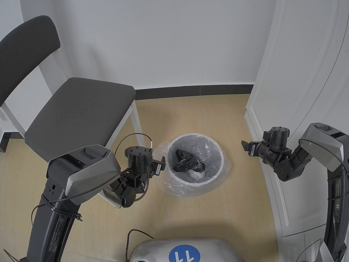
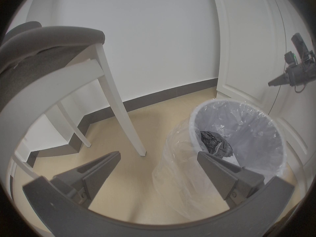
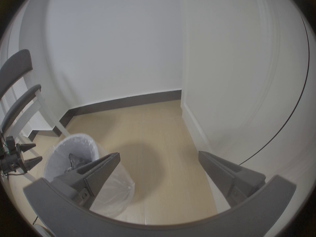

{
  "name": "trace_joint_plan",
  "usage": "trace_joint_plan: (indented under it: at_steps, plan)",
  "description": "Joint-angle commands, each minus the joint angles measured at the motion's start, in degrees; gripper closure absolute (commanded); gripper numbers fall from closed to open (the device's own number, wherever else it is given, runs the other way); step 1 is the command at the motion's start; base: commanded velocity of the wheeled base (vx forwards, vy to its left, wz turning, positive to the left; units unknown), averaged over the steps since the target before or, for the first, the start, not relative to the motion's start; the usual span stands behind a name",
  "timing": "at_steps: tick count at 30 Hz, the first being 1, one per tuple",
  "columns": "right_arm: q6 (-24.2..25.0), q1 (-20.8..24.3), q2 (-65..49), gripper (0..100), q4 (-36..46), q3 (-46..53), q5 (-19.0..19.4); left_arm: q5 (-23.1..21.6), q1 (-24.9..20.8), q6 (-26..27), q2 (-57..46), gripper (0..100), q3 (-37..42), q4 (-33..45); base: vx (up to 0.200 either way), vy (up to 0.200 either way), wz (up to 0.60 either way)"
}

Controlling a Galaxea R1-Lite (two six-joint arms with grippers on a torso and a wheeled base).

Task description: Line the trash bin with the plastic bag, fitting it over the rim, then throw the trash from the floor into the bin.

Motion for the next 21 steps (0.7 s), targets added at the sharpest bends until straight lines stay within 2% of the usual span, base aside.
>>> trace_joint_plan:
  at_steps: [1, 7, 8, 10, 11, 14, 21]
  plan:
    - [-0.14, 1.53, 4.39, 0, 0.37, -0.58, 0.36, 0.01, 0.64, -0.58, 2.44, 0, -2.09, 0.66, 0.000, 0.000, 0.00]
    - [-0.58, 4.70, 11.60, 0, 3.01, -5.85, 0.45, -0.08, 2.31, -1.99, 3.59, 0, -8.42, 11.47, 0.000, 0.000, 0.00]
    - [-0.67, 5.22, 12.48, 0, 5.91, -7.96, 0.53, -0.08, 3.10, -3.13, 3.94, 0, -11.50, 15.16, 0.000, 0.000, 0.00]
    - [-0.67, 5.49, 12.74, 0, 8.28, -9.28, 0.71, -0.08, 3.54, -3.57, 4.20, 0, -13.52, 16.92, 0.000, 0.000, 0.00]
    - [-0.67, 5.57, 12.92, 0, 13.38, -11.91, 1.76, -0.08, 4.33, -3.83, 6.14, 0, -18.00, 20.87, 0.000, 0.000, 0.00]
    - [-0.58, 5.84, 13.09, 0, 20.50, -16.13, 3.87, -0.08, 4.94, -3.92, 8.86, 0, -23.98, 25.44, 0.000, 0.000, 0.00]
    - [-0.67, 6.63, 15.29, 0, 31.48, -24.75, 5.46, -0.34, 4.94, -3.74, 13.17, 0, -33.12, 34.06, 0.000, 0.000, 0.00]
